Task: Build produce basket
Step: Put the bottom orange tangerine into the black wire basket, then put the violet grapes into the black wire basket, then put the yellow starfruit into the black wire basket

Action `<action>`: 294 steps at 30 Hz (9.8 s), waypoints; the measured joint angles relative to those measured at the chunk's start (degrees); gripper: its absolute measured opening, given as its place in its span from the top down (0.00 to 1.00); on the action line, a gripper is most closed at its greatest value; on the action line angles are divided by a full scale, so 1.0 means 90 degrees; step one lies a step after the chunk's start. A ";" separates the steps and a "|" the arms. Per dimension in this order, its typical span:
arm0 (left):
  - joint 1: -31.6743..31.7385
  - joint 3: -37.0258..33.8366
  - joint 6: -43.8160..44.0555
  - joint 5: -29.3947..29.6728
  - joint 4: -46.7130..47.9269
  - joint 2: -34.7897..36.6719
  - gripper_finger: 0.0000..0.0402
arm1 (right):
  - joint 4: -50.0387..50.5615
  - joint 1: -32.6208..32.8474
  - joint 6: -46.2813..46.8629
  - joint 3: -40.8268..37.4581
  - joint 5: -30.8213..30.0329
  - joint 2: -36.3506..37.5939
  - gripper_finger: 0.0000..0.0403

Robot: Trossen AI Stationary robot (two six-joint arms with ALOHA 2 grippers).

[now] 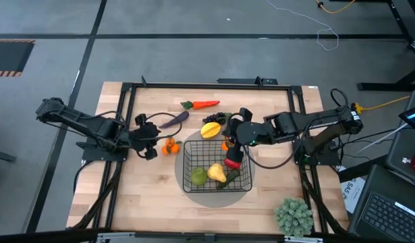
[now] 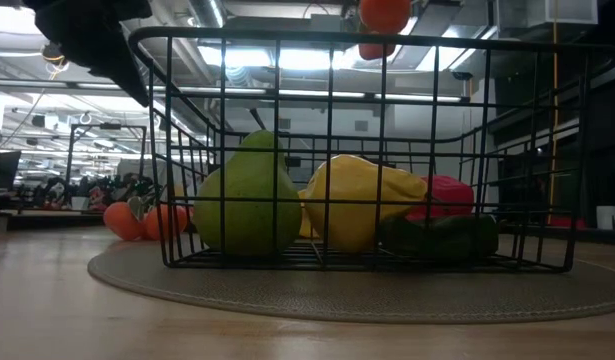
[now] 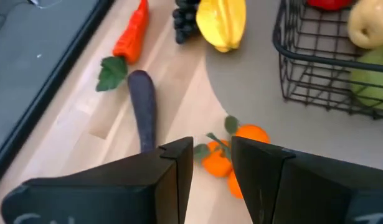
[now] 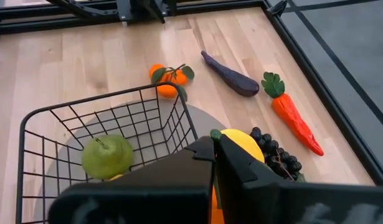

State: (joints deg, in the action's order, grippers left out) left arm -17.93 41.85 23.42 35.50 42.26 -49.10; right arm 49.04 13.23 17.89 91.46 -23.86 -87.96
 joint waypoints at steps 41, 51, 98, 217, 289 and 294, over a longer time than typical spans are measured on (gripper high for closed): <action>0.0002 0.0000 -0.0389 0.0030 0.0012 0.0000 0.76 | -0.1521 0.0012 -0.1520 0.0007 0.0793 -0.0191 0.62; 0.0000 0.0000 -0.0389 0.0027 0.0015 -0.0001 0.76 | -0.2006 0.0012 -0.1547 0.0005 0.0780 -0.0189 0.56; 0.0001 -0.0002 -0.0335 0.0025 0.0021 -0.0002 0.76 | 0.0546 -0.3534 -0.0527 0.0002 0.2611 -0.2887 0.57; 0.0002 -0.0002 -0.0510 0.0334 0.0058 0.0000 0.76 | 0.3319 0.0848 0.0295 0.4639 0.0486 -0.2739 0.91; 0.0002 -0.0002 -0.0508 0.0333 0.0058 -0.0002 0.76 | 0.3286 -0.0281 0.0662 0.4629 0.0823 -0.2871 0.64; 0.0002 -0.0002 -0.0508 0.0333 0.0058 -0.0001 0.76 | 0.3284 -0.0707 0.0319 0.4629 0.0819 -0.2871 0.64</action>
State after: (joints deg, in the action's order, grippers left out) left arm -17.91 41.82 18.85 38.50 42.78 -49.12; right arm 78.60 6.87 20.76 133.12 -16.48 -113.80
